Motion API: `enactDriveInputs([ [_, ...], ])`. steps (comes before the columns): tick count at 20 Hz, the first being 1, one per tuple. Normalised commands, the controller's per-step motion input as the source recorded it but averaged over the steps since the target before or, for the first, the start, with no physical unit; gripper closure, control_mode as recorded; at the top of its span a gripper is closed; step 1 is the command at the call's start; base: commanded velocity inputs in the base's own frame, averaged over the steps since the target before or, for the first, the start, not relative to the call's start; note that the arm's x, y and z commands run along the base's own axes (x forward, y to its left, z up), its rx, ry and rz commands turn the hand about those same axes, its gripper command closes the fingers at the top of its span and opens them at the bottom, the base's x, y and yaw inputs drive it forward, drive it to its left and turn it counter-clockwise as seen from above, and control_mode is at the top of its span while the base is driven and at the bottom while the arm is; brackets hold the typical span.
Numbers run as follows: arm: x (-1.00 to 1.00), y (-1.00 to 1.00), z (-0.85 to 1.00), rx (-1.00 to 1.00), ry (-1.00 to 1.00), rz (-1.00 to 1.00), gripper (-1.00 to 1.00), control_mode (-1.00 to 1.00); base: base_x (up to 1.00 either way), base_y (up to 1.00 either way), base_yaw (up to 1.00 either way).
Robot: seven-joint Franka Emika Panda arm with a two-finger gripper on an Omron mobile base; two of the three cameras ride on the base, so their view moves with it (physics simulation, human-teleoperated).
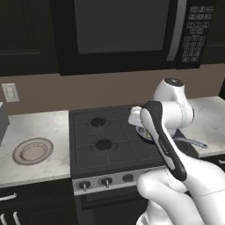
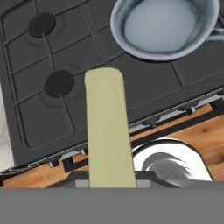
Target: Pick up the butter stick and place it in the pan. Then turn on the burner for the pan.
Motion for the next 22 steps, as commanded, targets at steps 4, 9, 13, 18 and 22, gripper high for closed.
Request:
enactDriveInputs([
  [4, -0.08, -0.58, -0.23, -0.03, 0.00, -0.04, 1.00, -1.00, 0.00, 0.00, 0.00],
  [9, -0.02, -0.60, -0.03, -0.05, 0.00, -0.02, 1.00, -1.00, 0.00, 0.00, 0.00],
  [13, 0.05, -0.53, 0.00, -0.04, 0.04, -0.01, 1.00, -1.00, 0.00, 0.00, 0.00],
  [18, 0.23, -0.48, -0.04, -0.01, 0.10, 0.00, 1.00, -1.00, 0.00, 0.00, 0.00],
  [22, 0.41, -0.37, -0.18, -0.01, 0.14, 0.00, 1.00, -1.00, 0.00, 0.00, 0.00],
])
